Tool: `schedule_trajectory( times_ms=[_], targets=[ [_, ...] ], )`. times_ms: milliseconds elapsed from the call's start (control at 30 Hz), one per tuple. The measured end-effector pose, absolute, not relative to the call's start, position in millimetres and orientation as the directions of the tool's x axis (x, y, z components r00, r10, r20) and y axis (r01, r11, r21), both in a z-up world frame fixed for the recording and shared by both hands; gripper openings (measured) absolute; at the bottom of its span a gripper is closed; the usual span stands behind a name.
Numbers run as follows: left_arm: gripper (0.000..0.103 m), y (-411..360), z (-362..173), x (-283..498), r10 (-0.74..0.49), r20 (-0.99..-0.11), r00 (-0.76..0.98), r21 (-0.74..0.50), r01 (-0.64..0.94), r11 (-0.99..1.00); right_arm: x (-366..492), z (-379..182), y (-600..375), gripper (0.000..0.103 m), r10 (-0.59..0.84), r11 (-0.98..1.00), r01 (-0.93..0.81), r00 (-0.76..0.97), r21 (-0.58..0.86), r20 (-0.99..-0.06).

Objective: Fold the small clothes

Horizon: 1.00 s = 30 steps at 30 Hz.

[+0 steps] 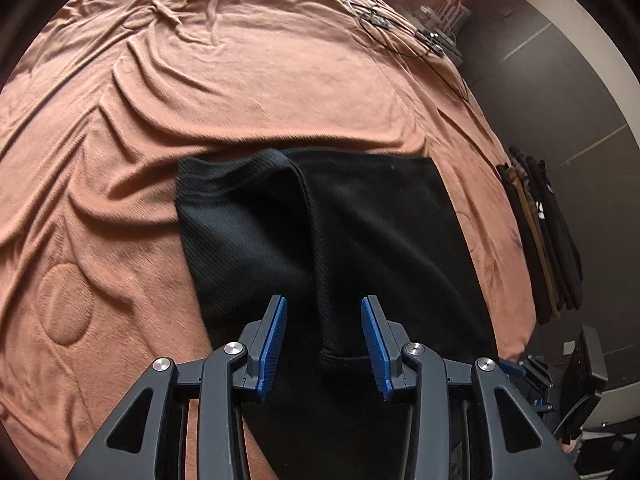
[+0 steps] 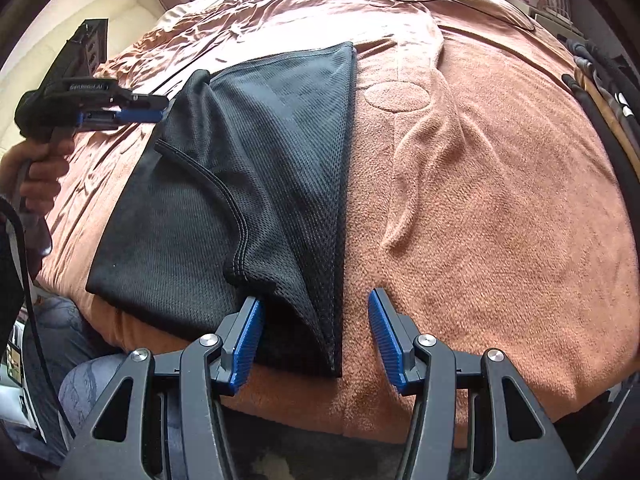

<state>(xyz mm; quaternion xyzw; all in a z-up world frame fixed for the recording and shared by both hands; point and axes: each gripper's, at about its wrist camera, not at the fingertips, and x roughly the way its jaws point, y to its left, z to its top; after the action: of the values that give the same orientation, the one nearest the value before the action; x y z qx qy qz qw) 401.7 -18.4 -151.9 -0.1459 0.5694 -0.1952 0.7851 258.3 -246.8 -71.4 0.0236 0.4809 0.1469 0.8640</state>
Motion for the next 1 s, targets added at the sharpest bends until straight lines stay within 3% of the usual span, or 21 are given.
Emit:
schedule_trajectory(
  times_ms=[267,733,1000],
  targets=[
    [0.041,-32,-171,395,-0.473,-0.859,0.197,-0.454,0.133,0.881,268,-74,-246,0.050,0.280,0.955,-0.236,0.506,0.182,-0.816],
    [0.035,-53,-160,428,-0.623,-0.750,0.223,-0.615,0.111,0.781,277,-75,-269,0.050,0.303,0.953,-0.156,0.544,0.260,-0.783],
    [0.035,-77,-145,463,-0.640,-0.720,0.268,-0.630,0.134,0.765,278,-73,-275,0.050,0.293,0.955,-0.122,0.555,0.272,-0.779]
  ],
)
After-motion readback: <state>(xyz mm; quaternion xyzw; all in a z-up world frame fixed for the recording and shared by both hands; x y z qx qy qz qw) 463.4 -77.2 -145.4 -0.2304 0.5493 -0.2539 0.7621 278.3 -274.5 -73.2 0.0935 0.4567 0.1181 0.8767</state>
